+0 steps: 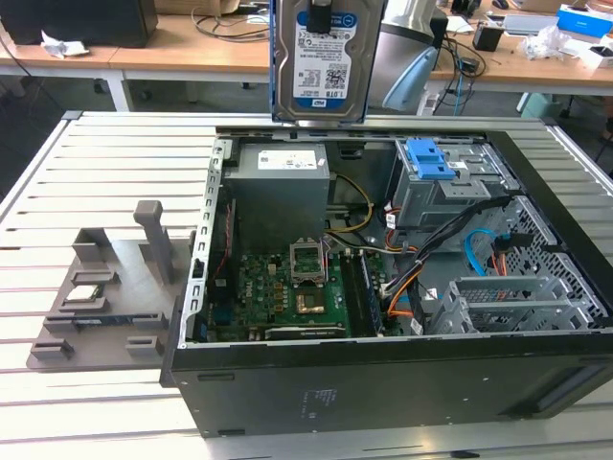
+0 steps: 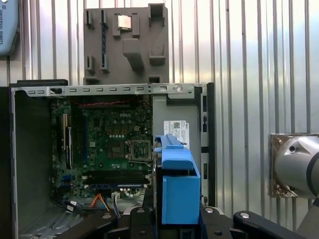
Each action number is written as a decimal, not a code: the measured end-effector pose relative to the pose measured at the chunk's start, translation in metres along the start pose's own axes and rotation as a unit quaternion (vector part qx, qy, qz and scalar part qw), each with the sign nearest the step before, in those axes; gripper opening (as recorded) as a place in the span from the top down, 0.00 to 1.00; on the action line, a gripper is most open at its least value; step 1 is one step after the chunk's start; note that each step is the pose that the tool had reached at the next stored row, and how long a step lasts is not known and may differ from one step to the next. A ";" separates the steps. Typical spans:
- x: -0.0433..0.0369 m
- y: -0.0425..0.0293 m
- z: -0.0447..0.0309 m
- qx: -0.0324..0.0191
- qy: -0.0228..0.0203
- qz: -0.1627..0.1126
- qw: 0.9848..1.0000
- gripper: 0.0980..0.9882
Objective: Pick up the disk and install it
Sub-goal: 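Pick up the disk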
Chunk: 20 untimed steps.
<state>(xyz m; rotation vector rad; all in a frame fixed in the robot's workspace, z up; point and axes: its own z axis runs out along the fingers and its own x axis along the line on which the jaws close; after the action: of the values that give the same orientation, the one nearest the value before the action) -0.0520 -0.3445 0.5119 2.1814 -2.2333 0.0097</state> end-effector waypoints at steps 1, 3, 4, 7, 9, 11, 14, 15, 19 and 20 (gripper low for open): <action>0.0000 -0.0001 0.0009 0.000 0.000 0.000 1.000 0.70; 0.0000 -0.0002 0.0028 0.000 0.000 0.000 1.000 0.70; -0.0001 -0.0003 0.0040 0.000 0.000 0.000 1.000 0.70; -0.0001 -0.0004 0.0070 0.000 0.000 0.000 1.000 0.70; -0.0002 -0.0005 0.0105 0.000 0.000 0.000 1.000 0.70; -0.0003 -0.0005 0.0137 0.000 0.000 0.000 1.000 0.70; -0.0004 -0.0006 0.0198 0.000 0.000 0.000 1.000 0.70; -0.0004 -0.0006 0.0211 0.000 0.000 0.000 1.000 0.70; 0.0040 -0.0008 0.0238 0.000 0.000 0.000 1.000 0.70; 0.0061 -0.0008 0.0239 0.000 0.000 0.000 1.000 0.70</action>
<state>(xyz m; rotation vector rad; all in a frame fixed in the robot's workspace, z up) -0.0515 -0.3510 0.4881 2.1813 -2.2334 0.0099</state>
